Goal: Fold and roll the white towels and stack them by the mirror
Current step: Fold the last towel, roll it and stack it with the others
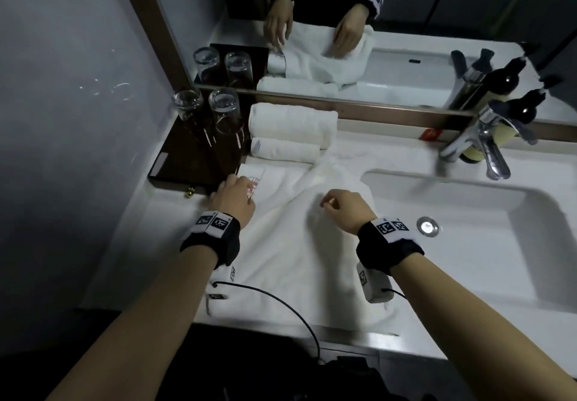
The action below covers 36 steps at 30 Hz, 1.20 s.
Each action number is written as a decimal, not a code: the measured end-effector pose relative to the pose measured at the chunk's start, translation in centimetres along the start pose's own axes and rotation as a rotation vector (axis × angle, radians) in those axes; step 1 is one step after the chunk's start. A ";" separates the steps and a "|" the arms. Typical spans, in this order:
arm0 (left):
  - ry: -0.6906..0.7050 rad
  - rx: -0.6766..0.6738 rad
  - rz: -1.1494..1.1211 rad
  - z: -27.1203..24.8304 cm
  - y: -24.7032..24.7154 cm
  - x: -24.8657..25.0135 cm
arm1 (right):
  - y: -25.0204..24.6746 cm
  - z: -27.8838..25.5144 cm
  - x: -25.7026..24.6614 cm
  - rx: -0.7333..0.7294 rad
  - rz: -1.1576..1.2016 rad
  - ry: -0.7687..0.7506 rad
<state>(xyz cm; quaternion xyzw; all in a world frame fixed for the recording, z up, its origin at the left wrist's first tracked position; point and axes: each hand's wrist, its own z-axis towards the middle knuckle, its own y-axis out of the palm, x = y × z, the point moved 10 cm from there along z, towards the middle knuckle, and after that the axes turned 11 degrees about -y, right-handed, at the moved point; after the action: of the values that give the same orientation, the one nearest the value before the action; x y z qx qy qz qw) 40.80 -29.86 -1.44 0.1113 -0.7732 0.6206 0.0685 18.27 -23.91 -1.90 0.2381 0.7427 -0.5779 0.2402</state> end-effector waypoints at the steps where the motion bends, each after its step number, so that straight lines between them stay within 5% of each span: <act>1: 0.029 0.042 0.008 0.8 -0.5 0.4 | -0.1 1.2 -0.9 0.025 0.002 -0.027; 7: 0.208 0.096 0.119 5.0 -1.0 2.4 | 1.2 8.1 -6.3 0.051 -0.026 -0.205; 12: 0.331 0.063 0.437 6.3 0.9 3.7 | 5.0 10.9 -4.9 -0.165 -0.355 -0.047; 18: 0.418 -0.024 0.532 6.6 2.1 4.7 | 5.9 11.3 -3.7 -0.256 -0.486 0.002; 26: 0.182 -0.213 0.111 6.6 1.6 2.2 | 5.0 10.0 -3.4 -0.308 -0.041 -0.036; 30: 0.075 -0.298 0.003 6.1 2.6 1.3 | 3.3 9.1 -3.5 -0.158 0.046 -0.073; 36: -0.041 -0.352 -0.487 5.9 2.0 2.0 | 1.9 9.3 -4.7 -0.005 -0.035 -0.202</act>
<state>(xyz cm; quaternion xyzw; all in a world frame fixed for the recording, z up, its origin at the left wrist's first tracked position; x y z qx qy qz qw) 38.55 -35.37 -4.19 0.2925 -0.8207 0.4399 0.2177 23.83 -32.93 -2.39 0.1651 0.7203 -0.6011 0.3044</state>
